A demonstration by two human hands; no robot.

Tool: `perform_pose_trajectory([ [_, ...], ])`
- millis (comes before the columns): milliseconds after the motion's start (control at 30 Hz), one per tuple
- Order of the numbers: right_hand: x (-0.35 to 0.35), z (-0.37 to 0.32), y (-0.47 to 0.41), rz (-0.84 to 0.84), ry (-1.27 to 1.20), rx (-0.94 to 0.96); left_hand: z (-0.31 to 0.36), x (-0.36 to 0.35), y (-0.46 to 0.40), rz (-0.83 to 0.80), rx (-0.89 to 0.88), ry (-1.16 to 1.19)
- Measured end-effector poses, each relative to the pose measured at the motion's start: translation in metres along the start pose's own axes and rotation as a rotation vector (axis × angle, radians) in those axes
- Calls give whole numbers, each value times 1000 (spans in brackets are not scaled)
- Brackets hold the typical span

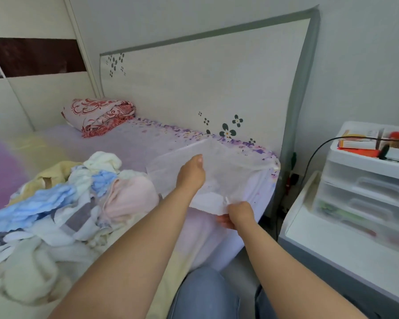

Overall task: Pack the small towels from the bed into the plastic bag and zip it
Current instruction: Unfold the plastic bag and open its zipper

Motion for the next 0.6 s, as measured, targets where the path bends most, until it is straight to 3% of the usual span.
perform_pose_trajectory([
  [100,2,47,-2,-64,70,-172,-3,27,-14,315,155,533],
  [167,1,57,-3,-111,126,-179,7,41,-13,490,131,732],
  [233,-2,53,-8,-92,169,-120,19,45,-7,543,36,795],
  [367,8,22,-4,314,355,297,17,30,3,365,-290,312],
  [433,11,5,3,435,446,438,5,19,5,215,-365,144],
  [533,14,-7,-17,364,455,319,-12,6,12,108,-531,35],
  [600,15,-3,-31,272,175,176,-25,5,10,143,-573,68],
])
Point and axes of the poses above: each hand's wrist, its own y-axis away from the middle knuckle, its own x-axis out of the back of the hand, z = x × y, the point moved 4 cm from there along -y, towards the middle knuckle, and after that the axes turned 5 degrees about y, right-handed, at the moved point
